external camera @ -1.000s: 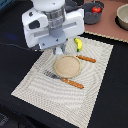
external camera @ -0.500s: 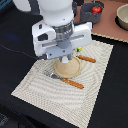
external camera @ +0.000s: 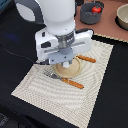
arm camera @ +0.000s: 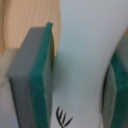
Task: Interact with the objects in diverse but meaningful ways.
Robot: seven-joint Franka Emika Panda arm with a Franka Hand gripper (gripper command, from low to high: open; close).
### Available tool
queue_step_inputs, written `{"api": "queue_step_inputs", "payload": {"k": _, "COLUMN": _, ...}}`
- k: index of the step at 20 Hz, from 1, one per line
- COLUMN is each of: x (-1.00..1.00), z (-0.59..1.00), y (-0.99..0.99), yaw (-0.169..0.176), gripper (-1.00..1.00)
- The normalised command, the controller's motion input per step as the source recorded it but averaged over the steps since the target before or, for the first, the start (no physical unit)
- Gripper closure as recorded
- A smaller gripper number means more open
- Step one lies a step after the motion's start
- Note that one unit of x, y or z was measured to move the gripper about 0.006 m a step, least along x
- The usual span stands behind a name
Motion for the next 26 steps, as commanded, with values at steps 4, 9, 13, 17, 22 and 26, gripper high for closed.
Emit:
{"api": "queue_step_inputs", "payload": {"k": 4, "x": 0.63, "z": -0.01, "y": 0.00, "yaw": -0.024, "gripper": 1.00}}
{"api": "queue_step_inputs", "payload": {"k": 9, "x": 0.44, "z": 0.60, "y": 0.06, "yaw": -0.041, "gripper": -1.00}}
{"api": "queue_step_inputs", "payload": {"k": 13, "x": 0.09, "z": 0.96, "y": 0.04, "yaw": -0.035, "gripper": -1.00}}
{"api": "queue_step_inputs", "payload": {"k": 17, "x": 0.01, "z": 0.95, "y": 0.02, "yaw": -0.006, "gripper": -1.00}}
{"api": "queue_step_inputs", "payload": {"k": 22, "x": -0.02, "z": 1.00, "y": 0.12, "yaw": -0.014, "gripper": -1.00}}
{"api": "queue_step_inputs", "payload": {"k": 26, "x": -0.01, "z": 0.49, "y": 0.17, "yaw": -0.064, "gripper": -1.00}}
